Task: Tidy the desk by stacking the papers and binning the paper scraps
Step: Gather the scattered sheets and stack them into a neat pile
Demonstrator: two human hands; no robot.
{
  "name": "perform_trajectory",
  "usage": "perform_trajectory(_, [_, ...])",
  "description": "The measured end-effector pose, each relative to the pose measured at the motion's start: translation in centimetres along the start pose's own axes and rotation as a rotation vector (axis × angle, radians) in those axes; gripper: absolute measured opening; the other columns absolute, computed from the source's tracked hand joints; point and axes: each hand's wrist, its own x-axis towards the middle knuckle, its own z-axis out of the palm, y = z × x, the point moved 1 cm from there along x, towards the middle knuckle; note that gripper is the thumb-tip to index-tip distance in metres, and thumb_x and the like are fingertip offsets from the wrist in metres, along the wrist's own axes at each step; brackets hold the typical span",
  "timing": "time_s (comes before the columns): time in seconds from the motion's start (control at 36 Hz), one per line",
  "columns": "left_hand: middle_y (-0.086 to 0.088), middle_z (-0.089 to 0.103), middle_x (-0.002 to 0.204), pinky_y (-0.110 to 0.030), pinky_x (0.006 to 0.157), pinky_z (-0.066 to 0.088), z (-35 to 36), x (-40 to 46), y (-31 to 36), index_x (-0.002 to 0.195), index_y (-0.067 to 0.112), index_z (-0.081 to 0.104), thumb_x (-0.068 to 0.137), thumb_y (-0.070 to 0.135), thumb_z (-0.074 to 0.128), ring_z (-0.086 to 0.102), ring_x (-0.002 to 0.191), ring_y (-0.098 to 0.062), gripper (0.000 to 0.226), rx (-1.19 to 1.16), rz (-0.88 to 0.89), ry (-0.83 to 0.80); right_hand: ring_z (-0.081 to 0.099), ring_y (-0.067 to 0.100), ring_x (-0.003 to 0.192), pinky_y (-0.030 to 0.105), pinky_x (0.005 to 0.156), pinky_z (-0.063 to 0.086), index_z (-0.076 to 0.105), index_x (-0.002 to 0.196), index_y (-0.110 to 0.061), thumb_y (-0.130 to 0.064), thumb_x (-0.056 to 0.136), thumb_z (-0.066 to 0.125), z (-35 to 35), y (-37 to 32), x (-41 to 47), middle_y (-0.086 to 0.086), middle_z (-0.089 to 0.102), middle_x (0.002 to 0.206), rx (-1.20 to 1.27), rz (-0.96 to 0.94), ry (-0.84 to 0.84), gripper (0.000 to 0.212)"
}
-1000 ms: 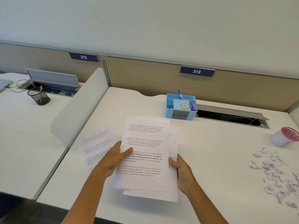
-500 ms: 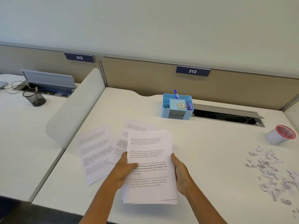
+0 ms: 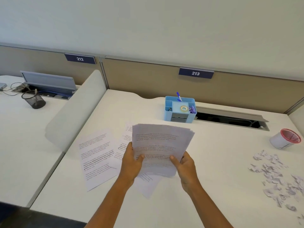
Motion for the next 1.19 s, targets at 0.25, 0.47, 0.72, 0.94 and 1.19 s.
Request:
perform_trajectory(0.25, [0.011, 0.060, 0.127, -0.038, 0.099, 0.059, 0.8, -0.5, -2.5, 0.134, 0.043, 0.044, 0.098, 0.003, 0.071, 0.059, 0.120, -0.013, 0.060, -0.013, -0.022, 0.021, 0.072, 0.012, 0.111, 0.032, 0.095, 0.060, 0.068, 0.126, -0.033, -0.015, 0.100, 0.072, 0.4, 2.4, -0.1, -0.015, 0.078, 0.113, -0.092, 0.025, 0.047, 0.031])
perform_trajectory(0.47, [0.011, 0.059, 0.123, -0.020, 0.072, 0.059, 0.9, 0.3, -2.0, 0.136, 0.038, 0.042, 0.103, 0.005, 0.064, 0.062, 0.113, -0.015, 0.052, 0.080, -0.010, -0.015, 0.074, 0.011, 0.107, 0.031, 0.085, 0.064, 0.068, 0.127, -0.033, -0.019, 0.103, 0.068, 0.3, 2.2, 0.4, -0.012, 0.078, 0.114, -0.126, 0.030, 0.048, 0.028])
perform_trajectory(0.72, [0.011, 0.060, 0.130, -0.019, 0.088, 0.053, 1.1, 2.6, -2.1, 0.143, 0.026, 0.045, 0.101, 0.006, 0.066, 0.061, 0.116, -0.012, 0.052, 0.198, -0.066, -0.118, 0.078, 0.017, 0.104, 0.043, 0.091, 0.064, 0.071, 0.126, -0.027, -0.010, 0.101, 0.068, -0.9, 2.5, 0.6, -0.007, 0.080, 0.116, -0.074, 0.103, 0.073, 0.031])
perform_trajectory(0.94, [-0.002, 0.058, 0.134, -0.041, 0.106, 0.054, 1.2, 5.8, -5.0, 0.136, 0.021, 0.059, 0.092, 0.025, 0.078, 0.057, 0.123, -0.022, 0.047, 0.510, -0.177, -0.191, 0.079, 0.026, 0.102, 0.055, 0.093, 0.063, 0.073, 0.123, -0.026, -0.004, 0.100, 0.065, -1.7, 6.2, 0.2, -0.005, 0.081, 0.114, 0.018, 0.291, 0.199, 0.033])
perform_trajectory(1.19, [-0.009, 0.041, 0.150, -0.047, 0.111, 0.045, 1.1, 7.8, -5.5, 0.146, 0.020, 0.046, 0.097, 0.041, 0.070, 0.038, 0.140, -0.029, 0.059, 0.951, -0.125, -0.133, 0.077, 0.030, 0.107, 0.059, 0.097, 0.060, 0.073, 0.122, -0.024, 0.000, 0.099, 0.063, -1.4, 8.3, 1.2, -0.002, 0.081, 0.116, 0.141, 0.372, 0.280, 0.034])
